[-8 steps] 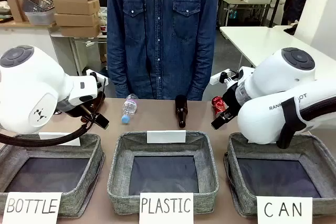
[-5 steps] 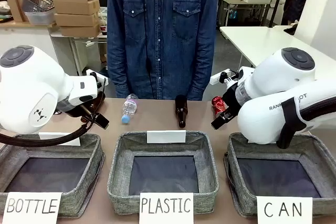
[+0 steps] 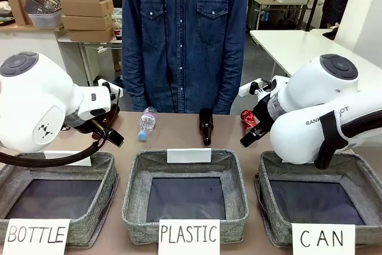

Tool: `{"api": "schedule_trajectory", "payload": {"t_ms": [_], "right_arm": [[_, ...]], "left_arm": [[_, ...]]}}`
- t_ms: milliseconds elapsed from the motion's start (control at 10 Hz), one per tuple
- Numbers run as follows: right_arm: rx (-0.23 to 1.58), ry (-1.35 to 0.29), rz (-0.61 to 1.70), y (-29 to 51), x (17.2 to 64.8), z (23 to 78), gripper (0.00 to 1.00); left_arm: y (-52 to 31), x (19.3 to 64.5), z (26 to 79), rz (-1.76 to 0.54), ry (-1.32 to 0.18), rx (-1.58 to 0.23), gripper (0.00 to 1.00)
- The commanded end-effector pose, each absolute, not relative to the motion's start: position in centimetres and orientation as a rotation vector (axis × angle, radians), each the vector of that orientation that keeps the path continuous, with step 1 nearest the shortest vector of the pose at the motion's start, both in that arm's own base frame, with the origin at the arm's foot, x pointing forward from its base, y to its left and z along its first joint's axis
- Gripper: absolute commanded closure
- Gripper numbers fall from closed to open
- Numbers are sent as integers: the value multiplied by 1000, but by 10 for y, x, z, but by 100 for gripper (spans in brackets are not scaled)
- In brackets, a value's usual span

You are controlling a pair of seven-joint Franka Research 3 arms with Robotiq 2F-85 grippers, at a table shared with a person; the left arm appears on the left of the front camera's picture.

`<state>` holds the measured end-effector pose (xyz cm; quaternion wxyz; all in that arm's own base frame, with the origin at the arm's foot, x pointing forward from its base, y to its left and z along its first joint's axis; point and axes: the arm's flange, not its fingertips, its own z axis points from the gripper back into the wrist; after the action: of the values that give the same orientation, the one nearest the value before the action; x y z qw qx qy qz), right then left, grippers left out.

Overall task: Sort the can waste into the basket.
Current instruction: Pick up the can waste from the table and place it in the right Fabric basket.

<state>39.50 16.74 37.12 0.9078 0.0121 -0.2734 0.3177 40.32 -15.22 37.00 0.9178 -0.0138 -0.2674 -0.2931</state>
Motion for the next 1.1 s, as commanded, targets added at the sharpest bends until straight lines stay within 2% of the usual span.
{"api": "schedule_trajectory", "payload": {"t_ms": [0,200,400,600,700,800,900,1000], "right_arm": [[25,-564,655,167,395,371,0],[25,-564,656,167,395,371,0],[80,-528,572,140,353,456,0],[138,-698,590,98,281,526,0],[116,-789,560,87,256,534,0],[80,-624,576,132,351,499,0],[80,-624,576,132,351,499,0],[104,-723,562,110,307,561,0]], "left_arm": [[-152,403,370,-602,-550,-28,0],[-152,403,370,-603,-550,-28,0],[-153,346,457,-424,-505,-11,0],[-164,256,510,-494,-701,84,0],[-163,233,511,-498,-776,151,0],[-167,340,498,-489,-625,17,0],[-167,340,498,-489,-625,17,0],[-167,340,498,-489,-625,17,0]]}}
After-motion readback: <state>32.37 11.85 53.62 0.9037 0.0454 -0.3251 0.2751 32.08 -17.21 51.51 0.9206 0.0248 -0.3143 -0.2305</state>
